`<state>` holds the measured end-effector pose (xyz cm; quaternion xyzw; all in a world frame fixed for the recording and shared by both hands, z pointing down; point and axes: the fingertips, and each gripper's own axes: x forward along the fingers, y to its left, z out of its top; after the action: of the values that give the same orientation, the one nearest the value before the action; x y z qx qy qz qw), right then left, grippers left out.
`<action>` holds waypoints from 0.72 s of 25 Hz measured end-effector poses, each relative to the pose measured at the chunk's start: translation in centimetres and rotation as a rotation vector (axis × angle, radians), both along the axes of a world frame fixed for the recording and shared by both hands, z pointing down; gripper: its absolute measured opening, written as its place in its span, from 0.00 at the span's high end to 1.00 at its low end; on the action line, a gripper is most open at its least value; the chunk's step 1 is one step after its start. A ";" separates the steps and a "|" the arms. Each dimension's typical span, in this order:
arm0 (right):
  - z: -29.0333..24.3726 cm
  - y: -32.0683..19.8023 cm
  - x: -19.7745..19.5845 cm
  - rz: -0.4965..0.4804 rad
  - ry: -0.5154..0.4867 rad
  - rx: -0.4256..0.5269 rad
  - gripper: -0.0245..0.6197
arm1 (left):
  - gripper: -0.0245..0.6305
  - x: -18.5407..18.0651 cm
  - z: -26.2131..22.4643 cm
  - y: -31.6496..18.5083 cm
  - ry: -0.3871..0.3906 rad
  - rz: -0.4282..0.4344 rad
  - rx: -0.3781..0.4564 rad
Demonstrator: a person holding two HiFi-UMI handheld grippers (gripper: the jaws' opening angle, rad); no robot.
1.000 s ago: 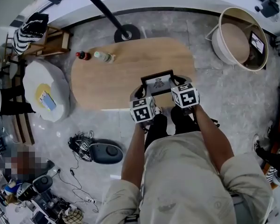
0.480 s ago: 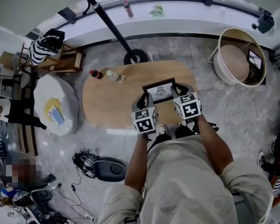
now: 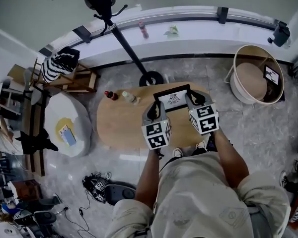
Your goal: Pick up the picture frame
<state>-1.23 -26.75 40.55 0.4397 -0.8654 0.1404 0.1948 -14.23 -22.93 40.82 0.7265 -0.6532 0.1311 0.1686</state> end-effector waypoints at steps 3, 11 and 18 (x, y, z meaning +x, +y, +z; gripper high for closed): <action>-3.2 -0.5 -0.1 -0.009 -0.011 0.068 0.83 | 0.83 -0.1 -3.1 -0.5 -0.007 -0.007 0.066; -11.5 -1.0 -0.2 -0.008 -0.072 0.225 0.83 | 0.83 -0.2 -11.6 -0.8 -0.057 -0.006 0.242; -16.8 -0.2 0.9 -0.016 -0.126 0.345 0.83 | 0.83 1.1 -17.3 0.3 -0.104 -0.010 0.360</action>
<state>-0.28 -26.91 23.74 0.4500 -0.8907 0.0155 0.0627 -13.10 -22.62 23.50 0.7338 -0.6776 0.0485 0.0026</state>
